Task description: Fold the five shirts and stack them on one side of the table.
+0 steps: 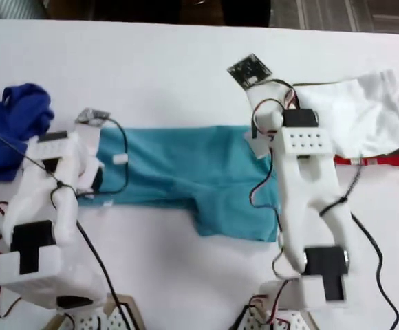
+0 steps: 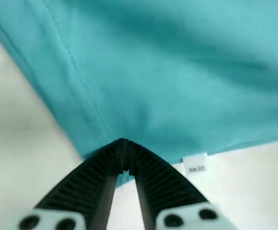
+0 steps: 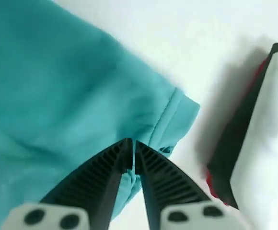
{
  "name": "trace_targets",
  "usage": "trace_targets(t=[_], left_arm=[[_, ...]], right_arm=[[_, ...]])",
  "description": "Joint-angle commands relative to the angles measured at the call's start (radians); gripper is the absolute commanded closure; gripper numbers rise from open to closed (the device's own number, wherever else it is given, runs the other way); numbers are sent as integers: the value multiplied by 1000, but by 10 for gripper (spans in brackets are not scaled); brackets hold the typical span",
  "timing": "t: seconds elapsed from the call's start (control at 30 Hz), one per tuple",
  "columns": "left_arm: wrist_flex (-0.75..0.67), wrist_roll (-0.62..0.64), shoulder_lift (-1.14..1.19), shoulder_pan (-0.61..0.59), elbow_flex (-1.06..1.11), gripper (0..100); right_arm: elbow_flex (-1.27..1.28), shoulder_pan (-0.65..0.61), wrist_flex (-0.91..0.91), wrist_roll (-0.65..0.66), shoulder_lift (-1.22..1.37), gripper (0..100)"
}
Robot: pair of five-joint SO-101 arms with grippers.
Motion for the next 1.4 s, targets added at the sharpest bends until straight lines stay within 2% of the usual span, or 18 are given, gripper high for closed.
trace_targets(t=[0.0, 0.1, 0.17, 0.43, 0.5, 0.6, 0.8, 0.93, 1.2, 1.3, 1.37], left_arm=[[158, 46, -83, 26, -173, 973], [272, 80, -84, 58, -289, 973], [262, 84, -84, 61, -329, 973], [-158, 121, 12, 43, -286, 973], [-216, 160, 86, 38, -303, 973], [-219, 196, 209, 18, -383, 973], [-78, 206, 446, -41, -647, 973], [55, 232, 523, -49, -822, 973], [307, 261, 537, -44, -1093, 973], [443, 256, 537, -44, -1225, 973], [551, 253, 537, -43, -1323, 973]], right_arm=[[-6, 31, -74, -35, 94, 978], [-21, 38, -94, -43, 170, 978], [-58, 38, -96, -43, 208, 978], [-206, 48, -91, -43, 341, 978], [-206, 59, -93, -43, 346, 978], [-203, 81, -93, -41, 352, 978], [-203, 151, -79, -34, 352, 978], [-199, 159, -74, -34, 344, 978], [-288, 76, 122, -34, 214, 978], [-288, 28, 211, -31, 97, 978], [-287, -18, 294, 17, 33, 978]])
